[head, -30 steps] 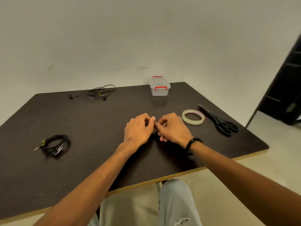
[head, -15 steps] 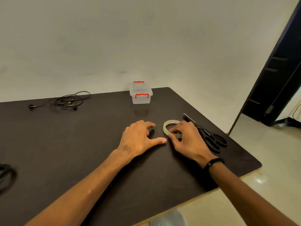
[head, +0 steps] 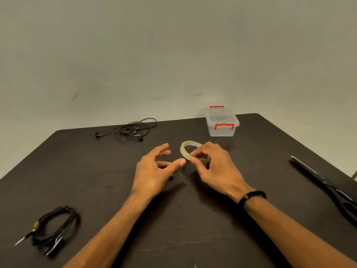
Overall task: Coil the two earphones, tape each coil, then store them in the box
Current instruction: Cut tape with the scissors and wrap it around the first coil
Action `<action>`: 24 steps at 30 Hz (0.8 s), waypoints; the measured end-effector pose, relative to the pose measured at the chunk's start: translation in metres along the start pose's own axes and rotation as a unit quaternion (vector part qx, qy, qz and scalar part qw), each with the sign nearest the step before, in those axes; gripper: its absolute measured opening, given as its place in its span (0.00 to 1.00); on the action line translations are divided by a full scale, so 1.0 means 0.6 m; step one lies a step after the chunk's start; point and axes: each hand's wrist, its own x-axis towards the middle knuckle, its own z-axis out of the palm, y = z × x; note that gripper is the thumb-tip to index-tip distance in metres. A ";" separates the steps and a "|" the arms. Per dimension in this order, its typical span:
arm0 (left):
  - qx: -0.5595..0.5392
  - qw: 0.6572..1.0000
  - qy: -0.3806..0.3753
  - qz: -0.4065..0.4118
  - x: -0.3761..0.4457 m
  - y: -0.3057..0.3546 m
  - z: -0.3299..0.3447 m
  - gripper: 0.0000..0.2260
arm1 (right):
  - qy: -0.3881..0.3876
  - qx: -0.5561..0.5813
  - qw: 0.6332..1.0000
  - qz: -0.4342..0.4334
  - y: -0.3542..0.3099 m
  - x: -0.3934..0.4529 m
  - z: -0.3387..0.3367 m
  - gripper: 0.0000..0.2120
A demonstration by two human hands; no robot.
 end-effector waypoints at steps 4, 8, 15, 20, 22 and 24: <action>-0.011 1.000 -0.007 0.005 0.004 -0.007 0.003 0.20 | -0.034 -0.018 0.999 -0.037 0.002 -0.008 -0.004 0.07; -0.008 1.000 -0.021 0.015 0.004 -0.007 0.002 0.10 | -0.048 -0.036 0.996 -0.061 -0.002 -0.009 -0.004 0.07; 0.020 0.999 -0.016 0.027 0.003 -0.008 0.002 0.02 | -0.035 -0.035 0.997 -0.053 -0.007 -0.014 -0.011 0.06; 0.043 0.998 -0.023 0.028 0.001 -0.006 0.002 0.02 | -0.027 -0.041 0.998 -0.032 -0.007 -0.011 -0.010 0.04; 0.056 0.998 -0.024 0.032 0.000 -0.007 0.003 0.02 | -0.031 -0.045 0.998 -0.026 -0.005 -0.009 -0.011 0.03; 0.059 0.997 -0.024 0.032 0.001 -0.007 0.004 0.03 | -0.034 -0.049 0.998 -0.021 -0.003 -0.008 -0.011 0.04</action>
